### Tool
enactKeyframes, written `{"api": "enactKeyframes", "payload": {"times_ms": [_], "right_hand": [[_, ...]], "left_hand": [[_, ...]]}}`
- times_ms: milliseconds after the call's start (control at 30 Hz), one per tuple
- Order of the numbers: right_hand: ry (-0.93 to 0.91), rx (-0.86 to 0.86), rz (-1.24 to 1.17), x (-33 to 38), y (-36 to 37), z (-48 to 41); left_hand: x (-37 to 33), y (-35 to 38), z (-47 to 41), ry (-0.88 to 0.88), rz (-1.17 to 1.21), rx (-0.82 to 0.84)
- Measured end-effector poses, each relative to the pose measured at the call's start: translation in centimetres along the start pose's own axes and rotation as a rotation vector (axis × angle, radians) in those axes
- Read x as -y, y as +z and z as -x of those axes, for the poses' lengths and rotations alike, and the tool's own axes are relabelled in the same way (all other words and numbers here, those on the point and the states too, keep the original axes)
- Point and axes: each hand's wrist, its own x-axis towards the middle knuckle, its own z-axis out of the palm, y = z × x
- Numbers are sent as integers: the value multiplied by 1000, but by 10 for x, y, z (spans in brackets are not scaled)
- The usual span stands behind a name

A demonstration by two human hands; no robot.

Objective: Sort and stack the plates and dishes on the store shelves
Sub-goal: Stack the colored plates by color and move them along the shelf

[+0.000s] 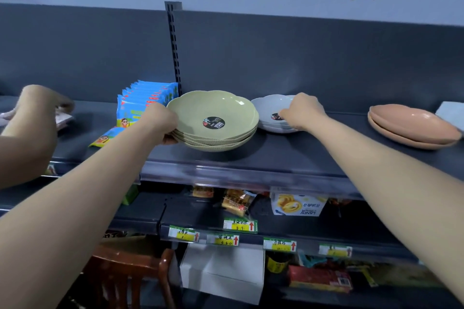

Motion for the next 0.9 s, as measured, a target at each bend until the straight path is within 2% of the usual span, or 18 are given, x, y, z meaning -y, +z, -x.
{"api": "enactKeyframes", "payload": {"times_ms": [167, 333, 467, 533, 667, 733, 900], "right_hand": [[112, -73, -76, -14, 5, -12], [283, 19, -78, -31, 17, -37], [260, 53, -160, -41, 27, -54], [303, -12, -224, -44, 31, -61], [292, -92, -184, -43, 31, -65], [321, -56, -239, -42, 30, -71], [531, 184, -664, -50, 43, -88]], "left_hand": [[2, 1, -12, -5, 72, -18], [3, 6, -17, -32, 115, -27], [2, 9, -21, -55, 151, -46], [3, 11, -23, -66, 172, -55], [2, 17, -27, -65, 201, -76], [1, 20, -28, -60, 209, -86], [0, 22, -30, -81, 233, -101]]}}
